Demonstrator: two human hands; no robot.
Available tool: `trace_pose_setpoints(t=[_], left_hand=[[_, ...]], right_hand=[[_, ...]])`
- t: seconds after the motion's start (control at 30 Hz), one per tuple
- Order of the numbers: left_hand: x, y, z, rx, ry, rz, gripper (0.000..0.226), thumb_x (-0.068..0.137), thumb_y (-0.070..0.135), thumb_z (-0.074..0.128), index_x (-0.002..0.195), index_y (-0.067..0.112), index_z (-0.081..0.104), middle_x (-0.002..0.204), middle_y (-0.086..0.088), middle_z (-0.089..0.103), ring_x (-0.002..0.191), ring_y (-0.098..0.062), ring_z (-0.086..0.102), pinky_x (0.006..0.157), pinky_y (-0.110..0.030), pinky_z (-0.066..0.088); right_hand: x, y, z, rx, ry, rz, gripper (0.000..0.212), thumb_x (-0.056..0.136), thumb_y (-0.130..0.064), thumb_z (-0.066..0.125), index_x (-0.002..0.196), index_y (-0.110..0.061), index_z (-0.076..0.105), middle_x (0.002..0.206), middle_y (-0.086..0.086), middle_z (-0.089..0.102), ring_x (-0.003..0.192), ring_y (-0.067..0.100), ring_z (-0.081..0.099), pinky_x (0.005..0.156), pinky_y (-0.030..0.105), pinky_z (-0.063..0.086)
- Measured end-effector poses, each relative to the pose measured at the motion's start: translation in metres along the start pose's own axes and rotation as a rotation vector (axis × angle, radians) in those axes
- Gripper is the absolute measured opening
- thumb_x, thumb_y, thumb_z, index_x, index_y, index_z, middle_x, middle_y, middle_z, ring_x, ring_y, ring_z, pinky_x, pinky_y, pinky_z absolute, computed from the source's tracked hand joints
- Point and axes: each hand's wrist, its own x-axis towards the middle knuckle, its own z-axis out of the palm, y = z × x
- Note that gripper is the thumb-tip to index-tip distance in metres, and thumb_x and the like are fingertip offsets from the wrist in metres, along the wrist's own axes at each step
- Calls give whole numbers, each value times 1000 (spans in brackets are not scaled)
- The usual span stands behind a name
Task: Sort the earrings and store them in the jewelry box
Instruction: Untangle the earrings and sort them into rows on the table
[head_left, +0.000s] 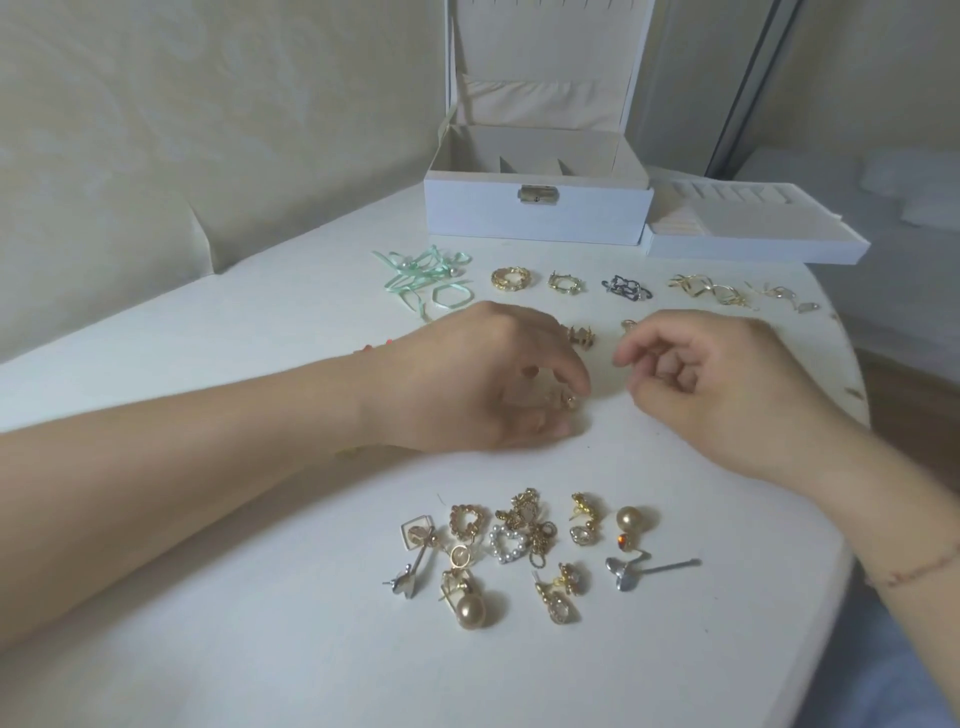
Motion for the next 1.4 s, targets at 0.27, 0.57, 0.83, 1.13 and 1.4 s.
trace_pose_setpoints(t=[0.27, 0.57, 0.83, 1.13, 1.4], left_hand=[[1, -5, 1, 54, 43, 20, 14, 87, 28, 70, 98, 20, 73, 90, 7, 68, 78, -14, 62, 73, -34, 51], [2, -9, -2, 31, 49, -37, 26, 83, 32, 68, 105, 19, 72, 94, 5, 69, 79, -12, 62, 75, -29, 50], [2, -7, -3, 9, 142, -40, 23, 85, 28, 66, 105, 18, 72, 93, 5, 69, 79, -14, 61, 74, -31, 50], [3, -2, -6, -424, 144, -61, 14, 88, 14, 68, 101, 9, 71, 88, -2, 74, 78, -27, 67, 63, -36, 48], [3, 0, -7, -717, 17, -40, 22, 80, -1, 73, 100, 1, 65, 91, -13, 74, 81, -29, 69, 69, -42, 49]], right_hand=[[1, 1, 9, -153, -5, -176, 13, 77, -15, 79, 87, -16, 69, 66, -11, 46, 65, 7, 50, 61, 7, 35], [-25, -30, -8, 17, -353, -322, 14, 85, -37, 63, 94, -31, 73, 92, -17, 62, 92, 5, 60, 77, 15, 43], [-25, -32, 2, -76, -464, -319, 7, 82, -38, 69, 88, -35, 71, 90, -20, 62, 98, 7, 57, 83, 21, 44], [-20, -36, -1, 547, -192, -10, 13, 63, -18, 79, 75, -16, 73, 64, -1, 69, 53, 12, 57, 55, 17, 48], [-21, -43, -1, 656, -9, 35, 24, 55, -25, 77, 75, -12, 71, 57, 6, 67, 47, 16, 60, 47, 19, 45]])
